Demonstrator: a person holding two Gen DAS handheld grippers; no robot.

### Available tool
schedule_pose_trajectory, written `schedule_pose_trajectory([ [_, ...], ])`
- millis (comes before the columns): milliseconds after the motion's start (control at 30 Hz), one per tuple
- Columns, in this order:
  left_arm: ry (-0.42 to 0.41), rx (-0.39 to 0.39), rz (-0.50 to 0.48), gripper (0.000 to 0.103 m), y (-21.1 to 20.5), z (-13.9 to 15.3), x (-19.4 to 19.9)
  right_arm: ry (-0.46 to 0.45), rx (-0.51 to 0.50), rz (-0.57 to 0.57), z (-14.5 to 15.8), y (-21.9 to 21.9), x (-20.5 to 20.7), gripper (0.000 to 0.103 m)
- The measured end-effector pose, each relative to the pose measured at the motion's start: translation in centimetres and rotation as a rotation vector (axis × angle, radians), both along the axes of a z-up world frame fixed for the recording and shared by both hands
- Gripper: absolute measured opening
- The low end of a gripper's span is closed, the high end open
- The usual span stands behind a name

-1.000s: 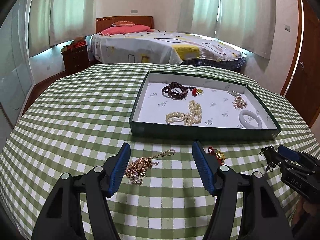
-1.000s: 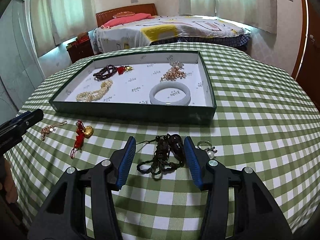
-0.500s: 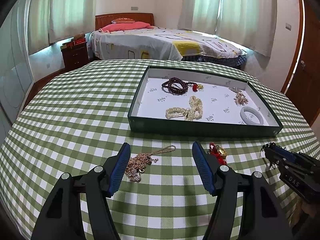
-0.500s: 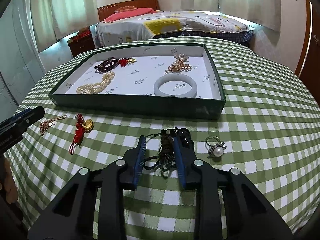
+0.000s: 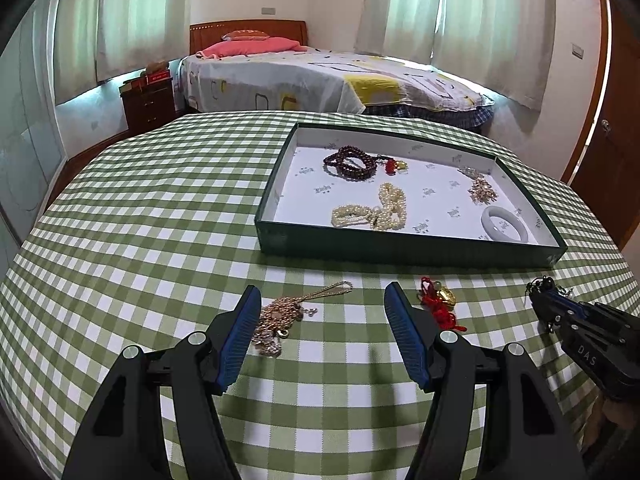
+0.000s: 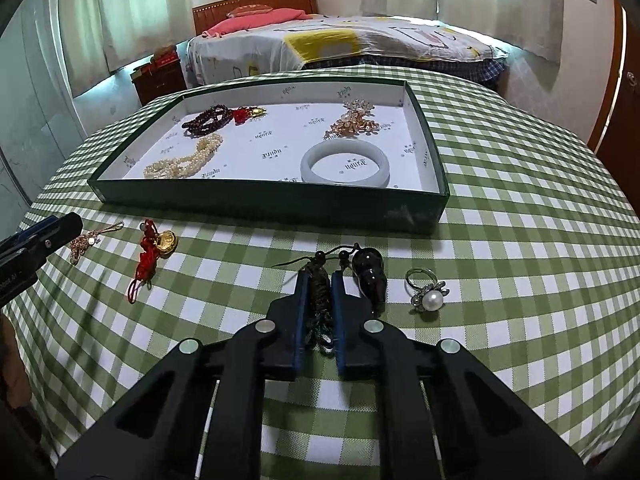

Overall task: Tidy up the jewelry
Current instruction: 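Grasp the black beaded hair tie with the right tool while the left tool approaches the gold chain, then close the left tool on the gold chain necklace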

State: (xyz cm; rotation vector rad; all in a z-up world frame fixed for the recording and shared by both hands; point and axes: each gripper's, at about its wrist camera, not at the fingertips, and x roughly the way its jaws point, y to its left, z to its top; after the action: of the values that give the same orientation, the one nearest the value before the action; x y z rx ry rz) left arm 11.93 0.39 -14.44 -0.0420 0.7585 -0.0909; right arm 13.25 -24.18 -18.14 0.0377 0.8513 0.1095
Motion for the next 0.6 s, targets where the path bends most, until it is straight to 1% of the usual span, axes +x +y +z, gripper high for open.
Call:
schedule_pose_trajectory([
  [367,0.04,0.004,0.047,0.063,2.3,-0.9,0.4,-0.004,0.022,0.016,0.0,0.2,-0.1,0.011],
  [600,0.072,-0.003,0.041,0.062,2.9,-1.8,0.9,-0.005,0.023,0.016,0.0,0.2,-0.1,0.011],
])
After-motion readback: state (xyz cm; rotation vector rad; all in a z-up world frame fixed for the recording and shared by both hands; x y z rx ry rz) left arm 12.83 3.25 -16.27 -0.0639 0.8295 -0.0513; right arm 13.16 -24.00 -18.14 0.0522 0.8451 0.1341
